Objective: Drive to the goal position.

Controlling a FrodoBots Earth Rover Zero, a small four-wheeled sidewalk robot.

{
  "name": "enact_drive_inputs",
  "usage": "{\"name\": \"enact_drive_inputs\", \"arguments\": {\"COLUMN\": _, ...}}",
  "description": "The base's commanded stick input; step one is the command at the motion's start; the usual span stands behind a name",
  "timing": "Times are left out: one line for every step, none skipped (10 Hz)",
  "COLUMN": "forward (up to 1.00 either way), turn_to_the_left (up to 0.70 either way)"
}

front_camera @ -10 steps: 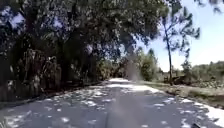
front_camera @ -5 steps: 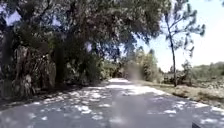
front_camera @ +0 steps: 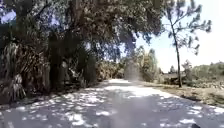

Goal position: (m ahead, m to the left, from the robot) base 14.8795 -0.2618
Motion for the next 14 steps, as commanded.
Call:
{"name": "enact_drive_inputs", "arguments": {"forward": 0.70, "turn_to_the_left": 0.00}}
{"name": "enact_drive_inputs", "arguments": {"forward": 0.70, "turn_to_the_left": 0.00}}
{"name": "enact_drive_inputs", "arguments": {"forward": 0.70, "turn_to_the_left": 0.00}}
{"name": "enact_drive_inputs", "arguments": {"forward": 0.70, "turn_to_the_left": 0.00}}
{"name": "enact_drive_inputs", "arguments": {"forward": 0.70, "turn_to_the_left": 0.00}}
{"name": "enact_drive_inputs", "arguments": {"forward": 0.70, "turn_to_the_left": 0.00}}
{"name": "enact_drive_inputs", "arguments": {"forward": 0.70, "turn_to_the_left": 0.00}}
{"name": "enact_drive_inputs", "arguments": {"forward": 0.70, "turn_to_the_left": 0.00}}
{"name": "enact_drive_inputs", "arguments": {"forward": 0.70, "turn_to_the_left": 0.00}}
{"name": "enact_drive_inputs", "arguments": {"forward": 0.70, "turn_to_the_left": 0.00}}
{"name": "enact_drive_inputs", "arguments": {"forward": 0.70, "turn_to_the_left": 0.00}}
{"name": "enact_drive_inputs", "arguments": {"forward": 0.70, "turn_to_the_left": 0.00}}
{"name": "enact_drive_inputs", "arguments": {"forward": 0.70, "turn_to_the_left": 0.00}}
{"name": "enact_drive_inputs", "arguments": {"forward": 0.70, "turn_to_the_left": 0.00}}
